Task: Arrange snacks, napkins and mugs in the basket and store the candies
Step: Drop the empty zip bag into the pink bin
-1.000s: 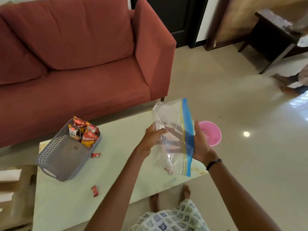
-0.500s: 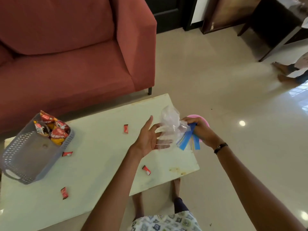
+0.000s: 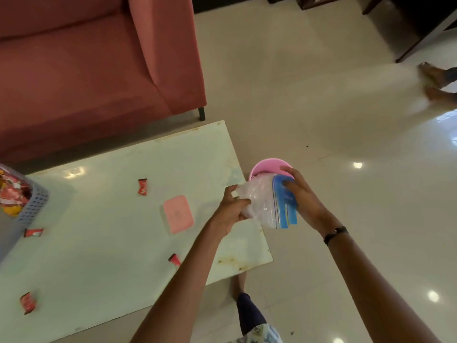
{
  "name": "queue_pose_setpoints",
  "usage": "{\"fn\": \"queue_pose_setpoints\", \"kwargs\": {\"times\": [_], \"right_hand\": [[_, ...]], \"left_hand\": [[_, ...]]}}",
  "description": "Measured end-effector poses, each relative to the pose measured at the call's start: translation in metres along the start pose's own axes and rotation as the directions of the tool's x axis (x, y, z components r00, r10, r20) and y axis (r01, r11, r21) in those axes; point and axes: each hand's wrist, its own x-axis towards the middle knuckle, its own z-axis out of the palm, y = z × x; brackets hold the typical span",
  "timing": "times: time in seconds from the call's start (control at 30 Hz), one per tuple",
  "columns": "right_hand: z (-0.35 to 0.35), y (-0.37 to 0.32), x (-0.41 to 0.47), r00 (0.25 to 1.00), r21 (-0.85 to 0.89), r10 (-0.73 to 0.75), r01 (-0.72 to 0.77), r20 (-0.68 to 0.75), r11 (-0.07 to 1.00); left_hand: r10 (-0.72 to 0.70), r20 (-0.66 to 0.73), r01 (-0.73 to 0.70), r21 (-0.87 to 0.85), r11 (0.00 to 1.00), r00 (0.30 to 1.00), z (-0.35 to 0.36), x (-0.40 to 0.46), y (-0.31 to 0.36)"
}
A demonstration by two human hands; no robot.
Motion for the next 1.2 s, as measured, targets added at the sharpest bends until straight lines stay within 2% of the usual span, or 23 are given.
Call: {"fn": "queue_pose_setpoints", "kwargs": {"times": [0.03, 0.1, 0.13, 0.23, 0.3, 0.33, 0.47, 0.63, 0.7, 0.77, 1.1, 1.2], "right_hand": [[-0.007, 0.008, 0.001, 0.995, 0.108, 0.083, -0.088, 0.049, 0.990], [-0.017, 0.032, 0.009, 0.974, 0.143, 0.155, -0.179, 0.166, 0.973], [-0.018, 0.042, 0.013, 0.971, 0.125, 0.162, -0.185, 0.174, 0.975], [-0.013, 0.063, 0.027, 0.994, 0.024, 0.106, -0.106, 0.001, 0.994], [-0.012, 0.074, 0.038, 0.986, -0.140, 0.024, -0.047, -0.167, 0.989], [-0.012, 0.080, 0.043, 0.971, -0.160, 0.000, -0.039, -0.239, 0.986], [-0.018, 0.101, 0.059, 0.896, -0.059, 0.042, -0.075, -0.442, 0.995], [-0.032, 0.110, 0.089, 0.805, -0.116, 0.077, -0.178, -0.589, 0.977], [-0.035, 0.108, 0.102, 0.804, -0.205, 0.054, -0.214, -0.592, 0.955], [-0.037, 0.107, 0.114, 0.839, -0.238, 0.050, -0.210, -0.542, 0.948], [-0.034, 0.114, 0.101, 0.861, -0.158, 0.168, -0.274, -0.481, 0.949], [-0.019, 0.112, 0.091, 0.876, -0.144, 0.158, -0.247, -0.456, 0.958]], "left_hand": [[0.022, -0.048, -0.024, -0.030, 0.999, 0.999, 0.004, 0.010, -0.003], [0.080, -0.123, -0.085, -0.038, 0.996, 0.989, 0.015, 0.027, -0.011], [0.112, -0.155, -0.114, -0.007, 0.993, 0.982, 0.021, 0.034, -0.015], [0.196, -0.255, -0.163, 0.145, 0.976, 0.947, 0.036, 0.054, -0.027], [0.197, -0.273, -0.150, 0.184, 0.971, 0.941, 0.045, 0.063, -0.034], [0.182, -0.259, -0.139, 0.175, 0.975, 0.949, 0.050, 0.067, -0.036], [0.050, -0.150, -0.043, 0.050, 0.998, 0.987, 0.063, 0.079, -0.038], [0.024, -0.123, -0.006, 0.142, 0.990, 0.992, 0.067, 0.094, -0.046], [0.019, -0.127, -0.001, 0.145, 0.989, 0.992, 0.067, 0.098, -0.047], [0.024, -0.120, -0.007, 0.141, 0.990, 0.992, 0.066, 0.103, -0.047], [0.052, -0.142, -0.031, 0.147, 0.989, 0.989, 0.052, 0.102, -0.045], [0.047, -0.159, -0.026, 0.132, 0.991, 0.986, 0.044, 0.092, -0.043]]}}
